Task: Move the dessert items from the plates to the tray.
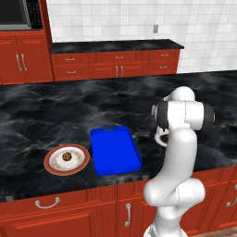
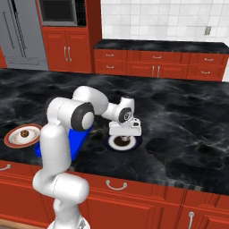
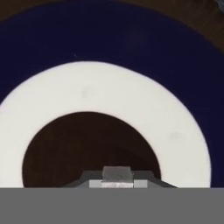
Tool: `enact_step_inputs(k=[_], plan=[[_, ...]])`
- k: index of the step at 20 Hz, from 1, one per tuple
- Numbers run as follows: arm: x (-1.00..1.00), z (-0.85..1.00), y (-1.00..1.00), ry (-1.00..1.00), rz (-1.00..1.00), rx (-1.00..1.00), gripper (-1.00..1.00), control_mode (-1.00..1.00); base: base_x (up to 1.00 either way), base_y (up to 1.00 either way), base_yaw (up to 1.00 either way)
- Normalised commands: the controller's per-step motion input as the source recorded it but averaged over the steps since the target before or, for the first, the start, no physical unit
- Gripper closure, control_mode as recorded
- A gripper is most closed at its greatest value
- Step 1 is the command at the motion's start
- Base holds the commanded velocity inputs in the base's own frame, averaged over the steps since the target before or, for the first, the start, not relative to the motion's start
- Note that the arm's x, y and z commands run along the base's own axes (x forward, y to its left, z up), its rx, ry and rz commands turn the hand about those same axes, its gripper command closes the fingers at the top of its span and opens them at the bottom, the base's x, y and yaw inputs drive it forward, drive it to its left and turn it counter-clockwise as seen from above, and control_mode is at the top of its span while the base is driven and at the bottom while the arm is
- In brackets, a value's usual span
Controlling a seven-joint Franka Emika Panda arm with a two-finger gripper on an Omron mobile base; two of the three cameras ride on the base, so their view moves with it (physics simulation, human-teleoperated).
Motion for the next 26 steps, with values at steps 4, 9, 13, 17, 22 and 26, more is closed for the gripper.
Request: enact_step_inputs(k=[4, 9, 13, 17, 22, 26], plan=[[0.00, -0.13, 0.01, 0.00, 0.00, 0.00, 1.00, -1.00, 0.00, 0.00, 0.00], [-0.04, 0.14, 0.06, -0.01, 0.00, 0.00, 1.00, -1.00, 0.00, 0.00, 0.00], [-0.16, 0.59, 0.42, 0.00, 0.00, 0.00, 1.00, -1.00, 0.00, 0.00, 0.00], [-0.09, 0.47, 0.64, 0.01, 0.00, 0.00, 1.00, -1.00, 0.00, 0.00, 0.00], [-0.02, 0.18, 0.85, 0.00, -0.01, -0.02, 1.00, -1.00, 0.00, 0.00, 0.00], [0.00, 0.17, 0.77, 0.00, -0.07, 0.00, 1.00, -1.00, 0.00, 0.00, 0.00]])
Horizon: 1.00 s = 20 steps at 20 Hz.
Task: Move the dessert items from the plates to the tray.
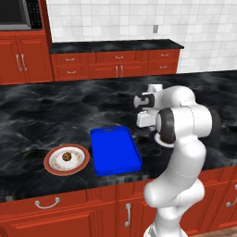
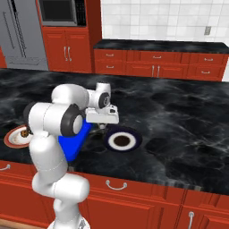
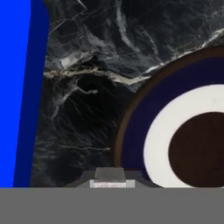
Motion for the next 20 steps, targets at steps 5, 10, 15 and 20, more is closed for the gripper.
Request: enact_step_inputs(k=[5, 10, 15, 20], plan=[[0.00, 0.08, 0.79, 0.00, -0.07, 0.00, 1.00, -1.00, 0.00, 0.00, 0.00], [0.00, 0.05, 0.82, 0.00, -0.07, -0.01, 1.00, -1.00, 0.00, 0.00, 0.00], [0.00, 0.00, 0.74, 0.00, -0.06, 0.00, 1.00, -1.00, 0.00, 0.00, 0.00], [0.00, -0.11, 0.58, 0.00, -0.06, 0.00, 1.00, -1.00, 0.00, 0.00, 0.00]])
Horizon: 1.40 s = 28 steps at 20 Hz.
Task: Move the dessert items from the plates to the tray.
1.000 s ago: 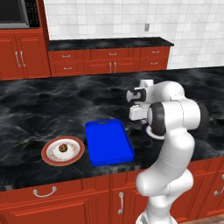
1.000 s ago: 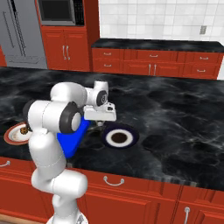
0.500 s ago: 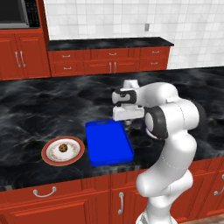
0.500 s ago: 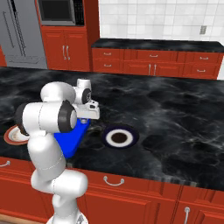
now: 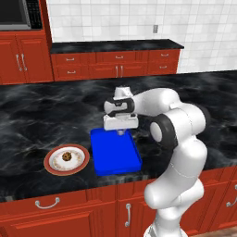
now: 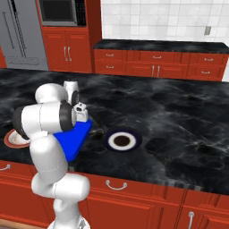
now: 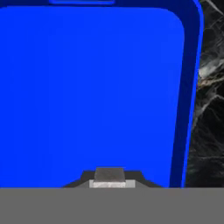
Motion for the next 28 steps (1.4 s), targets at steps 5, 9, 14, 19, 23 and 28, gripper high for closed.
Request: enact_step_inputs(k=[5, 9, 14, 19, 23, 28], plan=[[0.08, -0.27, 0.28, 0.00, -0.02, 0.00, 1.00, -1.00, 0.00, 0.00, 0.00], [0.13, -0.27, 0.23, 0.00, -0.03, 0.00, 1.00, -1.00, 0.00, 0.00, 0.00], [0.01, -0.32, 0.06, 0.00, -0.01, 0.00, 1.00, -1.00, 0.00, 0.00, 0.00], [0.00, -0.28, 0.00, 0.00, 0.00, 0.00, 1.00, -1.00, 0.00, 0.00, 0.00], [0.00, -0.23, 0.01, 0.00, 0.00, 0.00, 1.00, -1.00, 0.00, 0.00, 0.00], [0.00, -0.09, 0.04, 0.00, 0.00, 0.00, -1.00, -1.00, 0.00, 0.00, 0.00]])
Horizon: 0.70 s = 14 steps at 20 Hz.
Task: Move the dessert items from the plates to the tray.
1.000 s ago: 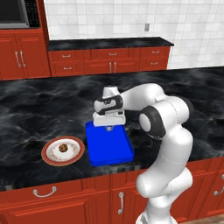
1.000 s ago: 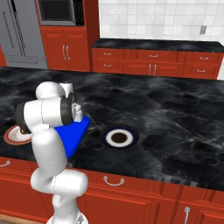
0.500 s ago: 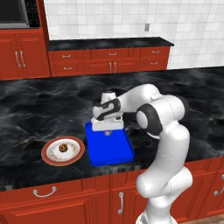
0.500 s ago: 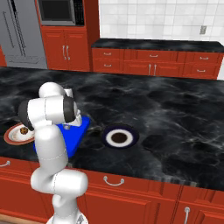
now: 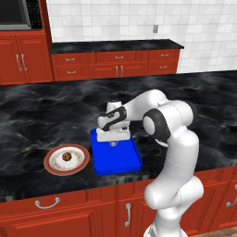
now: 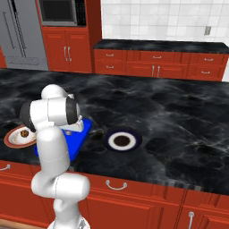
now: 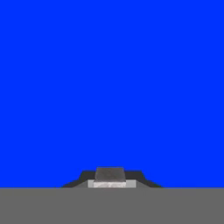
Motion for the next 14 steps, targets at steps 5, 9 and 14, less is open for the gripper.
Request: enact_step_inputs(k=[5, 9, 14], plan=[[0.00, 0.00, 0.00, 0.00, 0.00, 0.00, -1.00, -1.00, 0.00, 0.00, 0.00], [0.00, 0.00, 0.00, 0.00, 0.00, 0.00, -1.00, -1.00, 0.00, 0.00, 0.00], [-0.10, 0.29, 0.03, -0.04, 0.00, 0.00, -1.00, -1.00, 0.00, 0.00, 0.00]])
